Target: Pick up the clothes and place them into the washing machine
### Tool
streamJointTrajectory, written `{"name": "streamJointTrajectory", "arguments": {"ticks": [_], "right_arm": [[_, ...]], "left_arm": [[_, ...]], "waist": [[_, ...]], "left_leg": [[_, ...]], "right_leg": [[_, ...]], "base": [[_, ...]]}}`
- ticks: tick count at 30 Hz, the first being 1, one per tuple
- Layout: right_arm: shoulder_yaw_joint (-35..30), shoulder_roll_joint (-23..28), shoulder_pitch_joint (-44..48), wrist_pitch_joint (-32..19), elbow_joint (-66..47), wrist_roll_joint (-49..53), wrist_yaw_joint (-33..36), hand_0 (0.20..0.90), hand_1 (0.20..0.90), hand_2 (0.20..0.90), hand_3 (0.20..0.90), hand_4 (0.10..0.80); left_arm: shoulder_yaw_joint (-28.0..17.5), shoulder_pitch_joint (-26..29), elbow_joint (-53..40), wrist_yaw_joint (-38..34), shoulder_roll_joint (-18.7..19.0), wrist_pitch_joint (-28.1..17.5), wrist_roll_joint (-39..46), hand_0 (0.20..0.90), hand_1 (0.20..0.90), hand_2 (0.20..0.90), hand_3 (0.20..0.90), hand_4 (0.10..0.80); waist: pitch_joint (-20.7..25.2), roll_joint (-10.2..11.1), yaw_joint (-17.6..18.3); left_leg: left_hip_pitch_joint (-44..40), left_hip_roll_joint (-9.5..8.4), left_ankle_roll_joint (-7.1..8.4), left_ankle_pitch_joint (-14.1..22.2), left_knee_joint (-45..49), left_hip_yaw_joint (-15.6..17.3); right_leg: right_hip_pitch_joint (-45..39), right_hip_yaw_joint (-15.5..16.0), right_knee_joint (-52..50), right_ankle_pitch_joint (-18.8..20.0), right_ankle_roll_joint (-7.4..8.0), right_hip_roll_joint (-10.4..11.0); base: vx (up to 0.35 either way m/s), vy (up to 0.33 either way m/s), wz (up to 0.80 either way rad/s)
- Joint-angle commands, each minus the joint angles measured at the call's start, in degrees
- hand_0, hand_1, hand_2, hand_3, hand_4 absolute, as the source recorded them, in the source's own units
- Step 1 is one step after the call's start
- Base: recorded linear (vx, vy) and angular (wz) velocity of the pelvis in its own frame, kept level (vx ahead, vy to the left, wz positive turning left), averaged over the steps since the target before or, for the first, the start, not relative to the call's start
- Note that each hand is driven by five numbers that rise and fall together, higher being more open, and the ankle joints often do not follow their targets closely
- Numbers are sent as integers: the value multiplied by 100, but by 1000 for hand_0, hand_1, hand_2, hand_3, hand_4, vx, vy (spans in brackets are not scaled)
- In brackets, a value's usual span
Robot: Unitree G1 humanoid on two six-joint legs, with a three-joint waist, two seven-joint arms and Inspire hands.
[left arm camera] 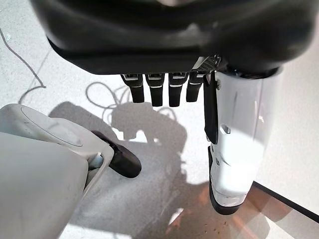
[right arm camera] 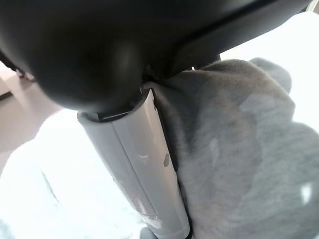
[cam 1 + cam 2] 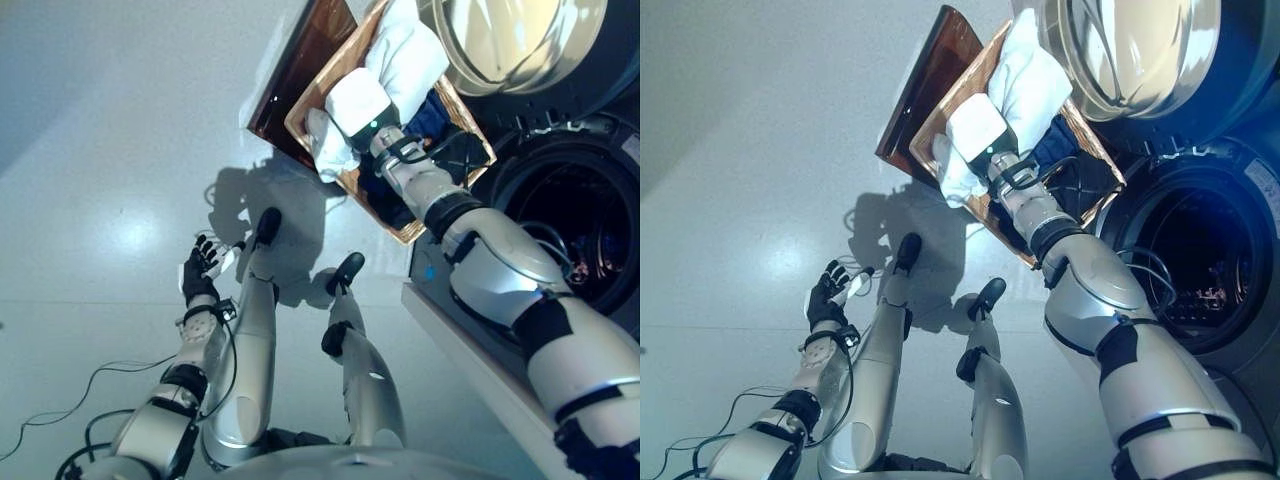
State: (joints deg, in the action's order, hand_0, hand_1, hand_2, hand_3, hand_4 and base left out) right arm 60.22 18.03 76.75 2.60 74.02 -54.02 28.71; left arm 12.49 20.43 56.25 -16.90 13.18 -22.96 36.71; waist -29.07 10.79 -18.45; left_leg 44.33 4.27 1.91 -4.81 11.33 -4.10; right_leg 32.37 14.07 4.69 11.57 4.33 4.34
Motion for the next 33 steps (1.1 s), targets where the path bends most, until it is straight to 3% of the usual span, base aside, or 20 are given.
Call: {"name": "streamJointTrajectory", "arguments": {"ticks": [1,9,20,33], "right_arm": [[-46,572,910,367,111,109,248,200,200,200,200,300],[-113,612,894,331,-25,182,297,200,200,200,200,300],[-682,505,695,103,-684,843,581,200,200,200,200,300],[-2535,41,-542,-1084,-2813,3484,735,200,200,200,200,300]], "left_arm": [[309,-291,-272,-51,-30,-269,6,900,900,900,900,800],[280,-268,-169,-74,-17,-264,-64,900,900,900,900,800],[105,-182,203,-195,-67,-191,-133,900,900,900,900,800],[-353,-234,590,-350,-146,-91,-196,900,900,900,900,800]], "waist": [[-72,-515,-94],[-72,-518,-67],[63,-421,52],[415,-359,276]], "left_leg": [[-682,-231,419,-743,-1633,-217],[-836,-220,406,-728,-1633,-146],[-1152,-212,369,-676,-1633,-27],[-1581,-136,301,-542,-1633,210]], "right_leg": [[-809,112,-308,-101,410,85],[-883,52,-345,-113,404,90],[-1135,-46,-332,-112,405,102],[-1423,-236,-356,-188,392,135]], "base": [[0,0,0],[0,1,-1],[9,5,-5],[19,11,-9]]}}
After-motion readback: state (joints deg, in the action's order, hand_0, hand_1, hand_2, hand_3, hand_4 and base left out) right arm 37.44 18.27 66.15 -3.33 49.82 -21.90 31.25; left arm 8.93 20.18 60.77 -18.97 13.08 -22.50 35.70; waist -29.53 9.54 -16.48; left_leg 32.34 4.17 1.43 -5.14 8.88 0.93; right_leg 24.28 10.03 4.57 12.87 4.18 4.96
